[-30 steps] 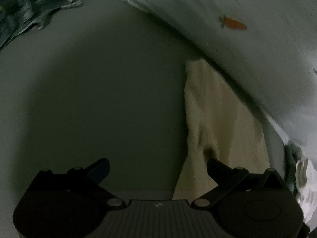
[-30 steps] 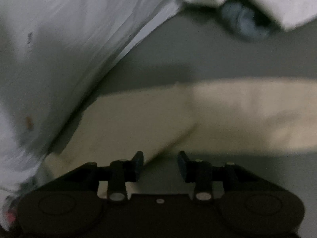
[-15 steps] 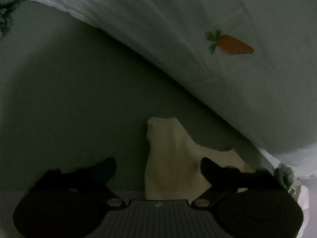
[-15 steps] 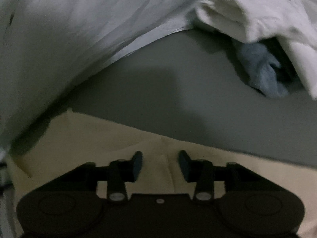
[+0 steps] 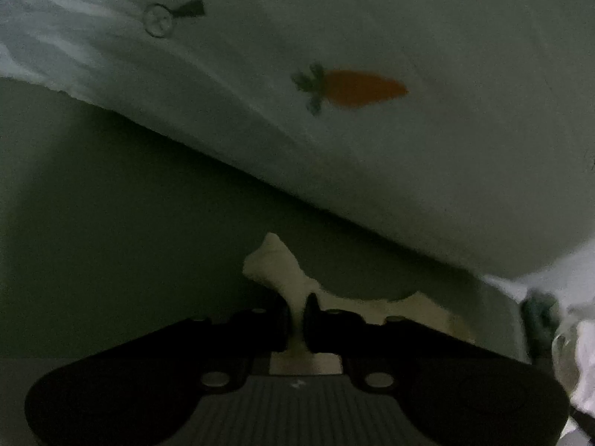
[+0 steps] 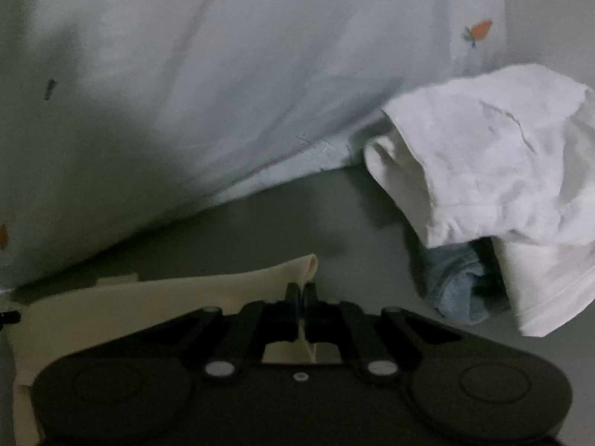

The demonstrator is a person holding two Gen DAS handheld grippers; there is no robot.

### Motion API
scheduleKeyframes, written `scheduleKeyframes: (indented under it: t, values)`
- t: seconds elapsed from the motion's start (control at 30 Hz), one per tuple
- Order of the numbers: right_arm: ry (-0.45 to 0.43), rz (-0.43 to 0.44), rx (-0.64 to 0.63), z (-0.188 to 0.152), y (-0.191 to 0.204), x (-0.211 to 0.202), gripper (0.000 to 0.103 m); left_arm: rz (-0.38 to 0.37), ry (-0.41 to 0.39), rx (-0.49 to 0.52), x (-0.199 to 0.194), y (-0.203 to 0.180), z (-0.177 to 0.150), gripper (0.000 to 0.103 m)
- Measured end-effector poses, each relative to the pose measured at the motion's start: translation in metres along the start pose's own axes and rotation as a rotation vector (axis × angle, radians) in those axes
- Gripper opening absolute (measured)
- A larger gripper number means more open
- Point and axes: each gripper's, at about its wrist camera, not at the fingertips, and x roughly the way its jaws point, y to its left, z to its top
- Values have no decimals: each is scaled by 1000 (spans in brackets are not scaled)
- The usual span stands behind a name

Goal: Fold clothes

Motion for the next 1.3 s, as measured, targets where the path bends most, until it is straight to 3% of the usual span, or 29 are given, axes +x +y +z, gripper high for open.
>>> scheduleKeyframes:
  t: [0.1, 0.17, 0.2, 0.27, 0.37, 0.47, 0.53, 0.63, 0.7, 0.73, 0.8, 0.87, 0.97, 1.03, 1.1, 1.2, 1.3]
  values:
    - [91, -55, -47, -9, 2, 23, 4, 78, 45, -22, 17, 0, -4, 58]
    - [135, -85, -66, -18, 4, 32, 6, 83, 30, -41, 15, 0, -5, 61]
    - [139, -101, -60, -17, 6, 35, 8, 82, 17, -39, 11, -1, -7, 68]
    - [135, -123, -32, -20, 4, 34, 24, 112, -27, -13, 1, -4, -9, 76]
    - [133, -124, 30, -24, -2, 34, 32, 147, -72, 32, -9, -6, -7, 77]
    - [142, -114, 87, -25, -11, 39, 39, 134, -118, 10, -22, 1, -15, 78]
    - [134, -103, 124, -26, -15, 38, 45, 134, -119, -5, -25, 6, -23, 78]
    - [137, -43, 204, -28, -22, 43, 44, 147, -88, 0, -15, 2, -24, 78]
    - [150, 4, 256, -30, -26, 47, 25, 139, -73, 26, -5, -6, -27, 78]
    - [157, 21, 275, -32, -26, 52, 4, 136, -66, 43, -2, -11, -28, 78]
    - [127, 14, 268, -33, -25, 46, 3, 146, -63, 67, 4, -16, -27, 78]
    - [38, 11, 249, -31, -21, 23, 2, 178, -64, 85, 13, -23, -27, 78]
    - [-63, 34, 413, -33, -33, -13, 2, 246, -58, 110, 35, -23, -19, 78]
    - [-68, -59, 407, -41, -36, -22, 2, 324, -48, 116, 50, -25, -20, 78]
    - [-4, -144, 342, -51, -38, -14, 2, 354, -57, 123, 56, -24, -24, 79]
    - [84, -138, 373, -64, -45, -5, 3, 381, -30, 185, 60, -31, -25, 79]
    - [91, -159, 375, -65, -46, -6, 22, 348, -20, 168, 52, -31, -26, 79]
